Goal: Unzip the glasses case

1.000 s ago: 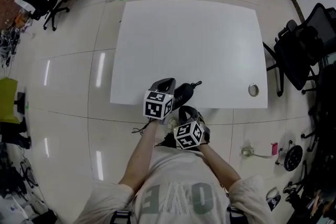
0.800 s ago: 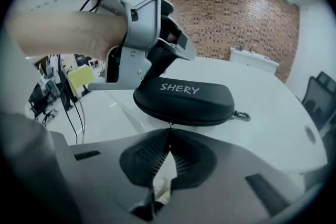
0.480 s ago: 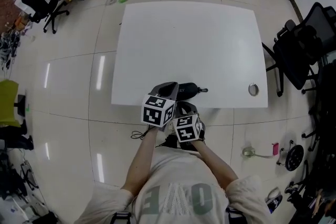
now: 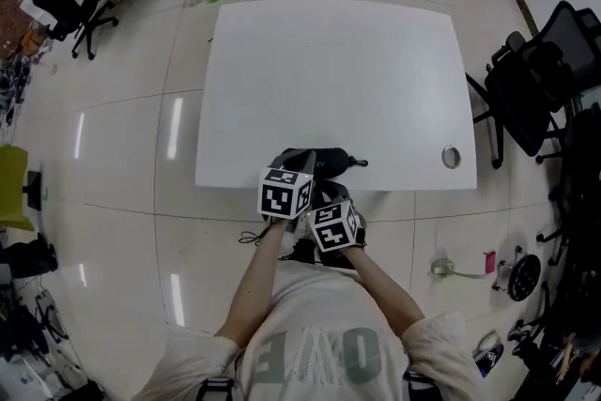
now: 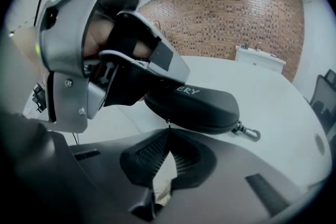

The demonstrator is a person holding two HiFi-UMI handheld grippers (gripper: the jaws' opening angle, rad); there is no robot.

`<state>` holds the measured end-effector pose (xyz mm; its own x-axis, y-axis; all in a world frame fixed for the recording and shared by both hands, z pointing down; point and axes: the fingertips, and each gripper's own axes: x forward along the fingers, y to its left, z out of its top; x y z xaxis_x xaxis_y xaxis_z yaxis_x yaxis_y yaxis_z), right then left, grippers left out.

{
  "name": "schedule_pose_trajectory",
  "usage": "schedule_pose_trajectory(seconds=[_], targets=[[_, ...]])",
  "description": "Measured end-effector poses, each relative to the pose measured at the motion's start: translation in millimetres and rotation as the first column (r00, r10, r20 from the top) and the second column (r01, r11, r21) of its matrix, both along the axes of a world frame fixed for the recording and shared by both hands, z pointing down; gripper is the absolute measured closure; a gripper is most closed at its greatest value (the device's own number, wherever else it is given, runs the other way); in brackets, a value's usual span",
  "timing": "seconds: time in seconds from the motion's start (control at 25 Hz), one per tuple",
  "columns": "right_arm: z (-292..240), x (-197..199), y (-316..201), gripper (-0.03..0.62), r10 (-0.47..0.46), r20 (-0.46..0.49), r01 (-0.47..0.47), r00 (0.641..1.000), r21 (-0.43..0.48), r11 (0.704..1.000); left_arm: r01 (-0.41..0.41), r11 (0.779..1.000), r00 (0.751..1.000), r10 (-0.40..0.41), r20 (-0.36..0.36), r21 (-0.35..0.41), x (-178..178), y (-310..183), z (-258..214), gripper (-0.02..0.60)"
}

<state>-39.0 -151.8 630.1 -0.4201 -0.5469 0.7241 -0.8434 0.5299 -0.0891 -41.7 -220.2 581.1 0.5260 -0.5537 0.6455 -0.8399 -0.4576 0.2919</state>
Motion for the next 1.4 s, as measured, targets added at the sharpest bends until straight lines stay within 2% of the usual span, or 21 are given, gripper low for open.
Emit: schedule_pose_trajectory(seconds=[0.16,0.32,0.4,0.56,0.68,0.84,1.0,1.12,1.24,1.4], targets=[[0.6,26.4,-2.2,0.594,0.019,-0.043,-0.019,0.999,0.012,1.0,0.02,0.999,1.0,-0.02,0.014,0.027,-1.6,-1.4,-0.1,0.588],[2.4,76.5,-16.4,0.594,0.082,-0.09,-0.08,0.993,0.032,0.996,0.023,0.999,1.0,-0.023,-0.001,0.025,-0.3,-0.9,-0.6,0.586],[1.1,88.5,-27.9,0.594,0.075,-0.113,-0.071,0.991,0.043,0.997,0.022,0.999,1.0,-0.022,-0.004,0.03,-0.1,-1.1,-0.4,0.587],[1.6,83.1,-27.8,0.594,0.063,-0.127,-0.058,0.99,0.04,0.998,0.04,0.998,0.999,-0.04,-0.002,0.049,-4.2,-4.2,-1.8,0.586],[2.1,82.9,-16.7,0.594,0.103,-0.104,-0.1,0.989,0.032,0.994,0.099,0.993,0.995,-0.099,0.003,0.058,-16.0,1.1,-6.9,0.586],[3.4,85.4,-15.7,0.594,0.138,-0.074,-0.137,0.988,0.022,0.99,0.169,0.985,0.984,-0.167,-0.058,0.037,-29.3,23.6,-9.2,0.586],[3.4,85.6,-15.1,0.594,0.154,-0.06,-0.153,0.986,0.019,0.988,0.206,0.976,0.978,-0.204,-0.04,0.072,-37.5,27.0,-20.8,0.586],[2.8,87.7,-15.5,0.594,0.163,-0.058,-0.162,0.985,0.018,0.987,0.234,0.972,0.972,-0.232,-0.043,0.032,-43.5,30.6,-17.6,0.586],[2.4,83.5,-12.1,0.594,0.151,-0.066,-0.151,0.986,0.018,0.988,0.249,0.968,0.967,-0.25,-0.041,-0.017,-47.5,33.4,-1.6,0.586],[1.5,75.2,3.3,0.594,0.061,-0.092,-0.058,0.994,0.026,0.998,0.253,0.967,0.967,-0.252,-0.036,0.01,-46.5,17.3,0.6,0.586]])
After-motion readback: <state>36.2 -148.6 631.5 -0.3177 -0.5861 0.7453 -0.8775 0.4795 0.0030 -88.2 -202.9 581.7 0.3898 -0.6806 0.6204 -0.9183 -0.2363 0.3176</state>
